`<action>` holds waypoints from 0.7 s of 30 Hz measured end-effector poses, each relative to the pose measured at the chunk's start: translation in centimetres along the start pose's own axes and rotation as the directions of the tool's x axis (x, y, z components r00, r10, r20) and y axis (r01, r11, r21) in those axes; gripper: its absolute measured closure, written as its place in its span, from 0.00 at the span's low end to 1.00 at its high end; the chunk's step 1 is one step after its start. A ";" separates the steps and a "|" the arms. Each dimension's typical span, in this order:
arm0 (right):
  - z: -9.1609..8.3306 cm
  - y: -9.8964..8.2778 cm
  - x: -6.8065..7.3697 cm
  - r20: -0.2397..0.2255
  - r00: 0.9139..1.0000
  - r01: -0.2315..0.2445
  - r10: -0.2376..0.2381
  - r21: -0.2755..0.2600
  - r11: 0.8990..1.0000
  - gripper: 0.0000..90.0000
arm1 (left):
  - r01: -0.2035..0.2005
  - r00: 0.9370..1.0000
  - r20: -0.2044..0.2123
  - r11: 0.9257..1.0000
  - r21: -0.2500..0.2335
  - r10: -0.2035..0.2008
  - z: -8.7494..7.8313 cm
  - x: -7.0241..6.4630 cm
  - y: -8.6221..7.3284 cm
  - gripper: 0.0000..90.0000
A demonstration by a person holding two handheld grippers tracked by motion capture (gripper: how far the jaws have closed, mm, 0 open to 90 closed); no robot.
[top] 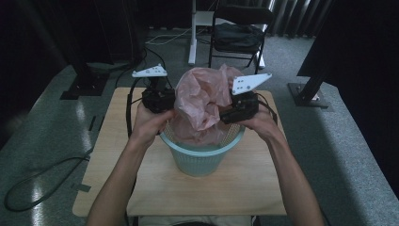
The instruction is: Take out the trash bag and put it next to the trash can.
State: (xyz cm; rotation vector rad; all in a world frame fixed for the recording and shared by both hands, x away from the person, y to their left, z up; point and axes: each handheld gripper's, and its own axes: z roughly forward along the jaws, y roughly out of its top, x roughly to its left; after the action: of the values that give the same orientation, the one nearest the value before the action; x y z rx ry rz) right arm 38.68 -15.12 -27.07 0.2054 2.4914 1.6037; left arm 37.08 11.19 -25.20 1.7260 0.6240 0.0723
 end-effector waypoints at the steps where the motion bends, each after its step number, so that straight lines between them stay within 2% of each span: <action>1: 0.1 0.1 0.1 0.016 1.000 0.000 0.000 0.000 1.000 0.35 | 0.004 1.000 0.007 1.000 0.000 -0.004 0.1 -0.1 0.0 1.00; 4: 0.8 0.3 0.3 0.005 1.000 0.001 -0.001 -0.002 1.000 0.25 | 0.015 0.999 0.042 1.000 -0.008 -0.015 0.5 -0.3 0.1 1.00; 6: 1.4 0.4 0.6 -0.001 1.000 0.012 -0.012 0.012 1.000 0.24 | 0.020 0.998 0.059 1.000 -0.017 -0.019 0.6 -0.4 0.2 1.00; 10: 2.5 0.7 1.1 -0.048 0.998 0.034 -0.032 0.032 0.999 0.26 | 0.026 0.996 0.088 0.999 -0.037 -0.023 0.8 -0.7 0.5 1.00; 14: 3.6 0.8 1.5 -0.095 0.995 0.044 -0.038 0.058 0.997 0.51 | 0.047 0.990 0.135 0.995 -0.085 -0.035 0.8 -0.7 0.7 1.00; 15: 3.8 0.9 1.7 -0.101 0.994 0.047 -0.041 0.061 0.997 0.64 | 0.054 0.988 0.147 0.994 -0.097 -0.040 0.9 -0.6 0.6 1.00; 16: 3.8 0.9 1.7 -0.101 0.994 0.047 -0.041 0.061 0.997 0.64 | 0.054 0.988 0.147 0.994 -0.097 -0.040 0.9 -0.6 0.6 1.00; 17: 4.0 0.9 1.8 -0.106 0.993 0.053 -0.046 0.060 0.997 0.73 | 0.070 0.984 0.168 0.992 -0.108 -0.051 1.0 -0.5 0.6 1.00; 18: 4.1 1.1 2.0 -0.115 0.992 0.062 -0.057 0.041 0.997 0.92 | 0.069 0.984 0.172 0.992 -0.109 -0.050 1.0 -0.5 0.5 1.00; 21: 3.8 1.2 2.2 -0.072 0.994 0.083 -0.080 0.043 0.996 0.98 | 0.059 0.987 0.158 0.992 -0.113 -0.041 0.4 -0.4 0.6 0.97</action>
State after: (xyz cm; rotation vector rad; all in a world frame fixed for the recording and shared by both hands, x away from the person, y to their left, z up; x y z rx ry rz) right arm 37.36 -10.81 -27.70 0.0530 2.5548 1.5491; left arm 37.11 10.55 -24.67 1.5843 0.5371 -0.0591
